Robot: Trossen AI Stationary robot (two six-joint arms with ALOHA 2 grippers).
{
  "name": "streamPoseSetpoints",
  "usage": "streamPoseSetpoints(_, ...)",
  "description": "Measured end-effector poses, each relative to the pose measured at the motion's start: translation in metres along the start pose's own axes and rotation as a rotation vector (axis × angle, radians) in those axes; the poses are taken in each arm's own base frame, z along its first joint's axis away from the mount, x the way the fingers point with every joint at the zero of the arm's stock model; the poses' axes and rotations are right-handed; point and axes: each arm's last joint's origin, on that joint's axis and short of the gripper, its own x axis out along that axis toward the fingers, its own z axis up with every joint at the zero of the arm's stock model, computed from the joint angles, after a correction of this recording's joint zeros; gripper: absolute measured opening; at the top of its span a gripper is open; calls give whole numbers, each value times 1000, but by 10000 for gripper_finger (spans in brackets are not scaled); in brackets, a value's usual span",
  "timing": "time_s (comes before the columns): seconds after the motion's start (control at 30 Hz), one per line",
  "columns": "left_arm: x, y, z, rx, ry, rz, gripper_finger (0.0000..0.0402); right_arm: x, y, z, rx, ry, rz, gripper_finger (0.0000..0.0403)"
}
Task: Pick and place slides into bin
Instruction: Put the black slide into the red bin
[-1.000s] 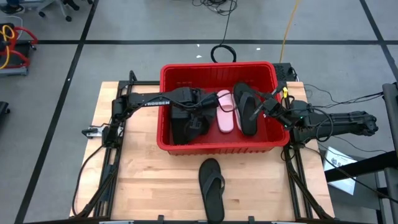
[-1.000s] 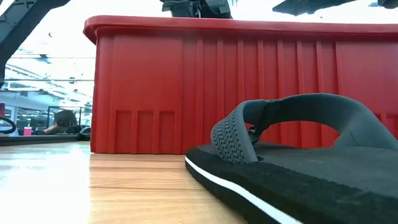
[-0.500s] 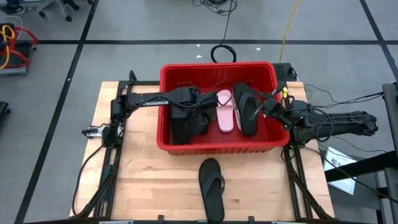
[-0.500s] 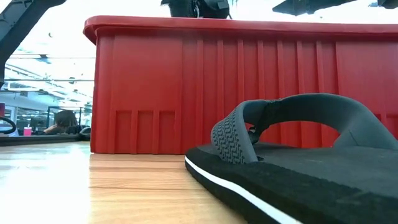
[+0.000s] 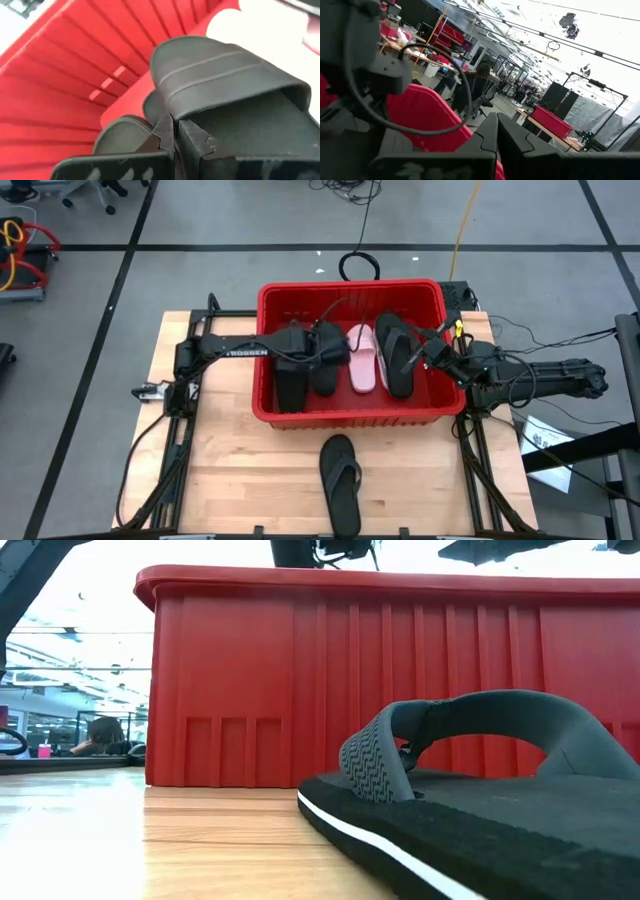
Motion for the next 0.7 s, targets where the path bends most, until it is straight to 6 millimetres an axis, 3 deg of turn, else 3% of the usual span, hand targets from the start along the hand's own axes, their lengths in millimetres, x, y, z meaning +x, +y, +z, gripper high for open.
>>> streamPoseSetpoints(0.23,-8,-6,-7,-177,-101,108,0,0,0,0,-23,-1,-1,0)
streamPoseSetpoints(0.47,16,-20,-44,-243,-36,142,0,0,0,1,-19,-5,-4,0)
streamPoseSetpoints(0.7,28,-29,-62,-307,-43,135,0,0,-1,1,-18,-6,-4,0)
